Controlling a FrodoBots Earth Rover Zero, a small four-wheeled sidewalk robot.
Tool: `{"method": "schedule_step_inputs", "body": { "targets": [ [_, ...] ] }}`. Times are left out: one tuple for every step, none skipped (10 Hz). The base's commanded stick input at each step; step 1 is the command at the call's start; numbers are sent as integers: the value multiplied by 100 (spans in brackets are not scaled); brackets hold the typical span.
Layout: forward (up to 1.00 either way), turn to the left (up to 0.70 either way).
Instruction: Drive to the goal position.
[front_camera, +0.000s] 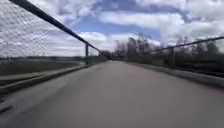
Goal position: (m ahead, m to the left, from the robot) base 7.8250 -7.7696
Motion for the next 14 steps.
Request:
{"method": "schedule_step_inputs", "body": {
  "targets": [
    [95, -14],
    [94, -24],
    [95, -10],
    [95, 0],
    [95, 0],
    [95, 0],
    [94, 0],
    [95, 0],
    [95, 0],
    [95, 0],
    [94, 0],
    [95, 0],
    [94, 0],
    [95, -11]
  ]
}}
